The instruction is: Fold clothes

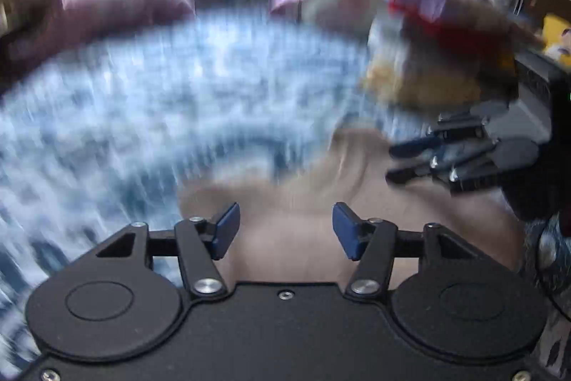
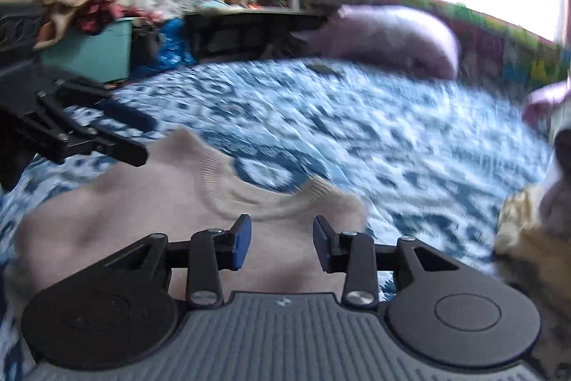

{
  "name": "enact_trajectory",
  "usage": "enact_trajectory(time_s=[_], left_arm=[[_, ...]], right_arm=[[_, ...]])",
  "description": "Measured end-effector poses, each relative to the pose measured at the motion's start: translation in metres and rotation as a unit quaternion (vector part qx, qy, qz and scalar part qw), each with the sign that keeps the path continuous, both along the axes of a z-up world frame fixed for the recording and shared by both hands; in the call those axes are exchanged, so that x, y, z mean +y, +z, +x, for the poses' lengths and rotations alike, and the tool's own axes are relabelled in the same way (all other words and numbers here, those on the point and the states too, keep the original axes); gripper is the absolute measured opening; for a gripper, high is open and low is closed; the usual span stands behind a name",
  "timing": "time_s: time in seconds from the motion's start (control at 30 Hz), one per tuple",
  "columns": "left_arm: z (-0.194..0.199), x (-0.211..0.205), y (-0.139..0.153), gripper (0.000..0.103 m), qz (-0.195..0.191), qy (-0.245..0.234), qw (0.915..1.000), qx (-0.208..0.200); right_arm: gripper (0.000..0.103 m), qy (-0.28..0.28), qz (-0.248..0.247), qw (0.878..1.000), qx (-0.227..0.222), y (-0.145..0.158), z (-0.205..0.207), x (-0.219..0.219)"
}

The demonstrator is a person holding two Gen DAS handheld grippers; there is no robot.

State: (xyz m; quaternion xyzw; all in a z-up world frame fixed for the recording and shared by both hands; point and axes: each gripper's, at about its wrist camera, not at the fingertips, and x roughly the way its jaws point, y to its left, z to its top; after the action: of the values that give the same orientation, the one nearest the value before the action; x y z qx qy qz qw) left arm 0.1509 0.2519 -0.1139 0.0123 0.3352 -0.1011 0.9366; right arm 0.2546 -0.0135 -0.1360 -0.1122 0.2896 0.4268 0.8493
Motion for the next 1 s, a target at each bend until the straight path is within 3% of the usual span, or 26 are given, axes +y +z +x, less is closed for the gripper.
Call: enact_trajectory(time_s=[0.03, 0.1, 0.27, 0.3, 0.37, 0.4, 0.43, 0.53, 0.6, 0.67, 0.73, 0.83, 0.93, 1.0], left_arm=[[0.007, 0.0, -0.015, 0.061, 0.006, 0.003, 0.9998, 0.021], [0.003, -0.003, -0.017, 0.062, -0.002, 0.011, 0.9999, 0.01], [-0.001, -0.012, 0.008, 0.065, 0.019, 0.033, 0.9989, 0.03], [-0.008, -0.013, 0.016, 0.071, 0.016, 0.041, 0.9986, 0.027], [-0.034, -0.024, 0.031, 0.099, 0.028, 0.045, 0.9985, -0.011], [-0.047, -0.029, 0.039, 0.103, 0.034, 0.047, 0.9978, -0.031], [-0.061, -0.034, 0.047, 0.103, 0.04, 0.049, 0.9968, -0.05], [-0.089, -0.048, 0.046, 0.103, 0.024, 0.024, 0.9979, -0.056], [-0.094, -0.063, 0.028, 0.103, 0.054, 0.015, 0.9977, -0.037], [-0.083, -0.067, -0.015, 0.103, 0.067, 0.03, 0.9967, 0.036], [-0.08, -0.037, -0.032, 0.103, -0.051, 0.065, 0.9947, 0.06], [-0.077, -0.032, -0.029, 0.103, -0.052, 0.062, 0.9945, 0.067], [-0.078, -0.036, -0.017, 0.103, -0.037, 0.065, 0.995, 0.066], [-0.093, -0.034, 0.004, 0.102, -0.028, 0.087, 0.9955, 0.025]], right_arm=[[0.04, -0.006, 0.005, 1.0, 0.025, -0.013, 0.01, -0.001], [0.04, -0.009, 0.031, 0.999, 0.037, -0.028, 0.015, -0.01], [0.04, -0.012, 0.019, 1.0, 0.0, -0.006, -0.004, -0.018], [0.04, -0.018, 0.027, 0.999, -0.007, 0.002, -0.01, -0.024], [0.041, -0.019, 0.042, 0.999, -0.023, 0.019, -0.03, -0.037], [0.041, -0.015, 0.047, 0.998, -0.032, 0.025, -0.043, -0.044], [0.041, -0.01, 0.05, 0.998, -0.037, 0.026, -0.058, -0.05], [0.041, 0.002, 0.056, 0.998, -0.041, 0.024, -0.092, -0.062], [0.041, -0.001, 0.051, 0.998, -0.032, 0.014, -0.095, -0.061], [0.041, -0.005, 0.046, 0.999, -0.023, 0.004, -0.098, -0.06], [0.042, -0.009, 0.041, 0.999, -0.015, -0.006, -0.101, -0.059], [0.042, -0.015, 0.033, 0.999, -0.001, -0.021, -0.106, -0.057], [0.044, -0.026, 0.039, 0.999, 0.007, -0.009, -0.107, -0.061], [0.046, -0.034, 0.043, 0.998, 0.013, 0.002, -0.108, -0.063]])
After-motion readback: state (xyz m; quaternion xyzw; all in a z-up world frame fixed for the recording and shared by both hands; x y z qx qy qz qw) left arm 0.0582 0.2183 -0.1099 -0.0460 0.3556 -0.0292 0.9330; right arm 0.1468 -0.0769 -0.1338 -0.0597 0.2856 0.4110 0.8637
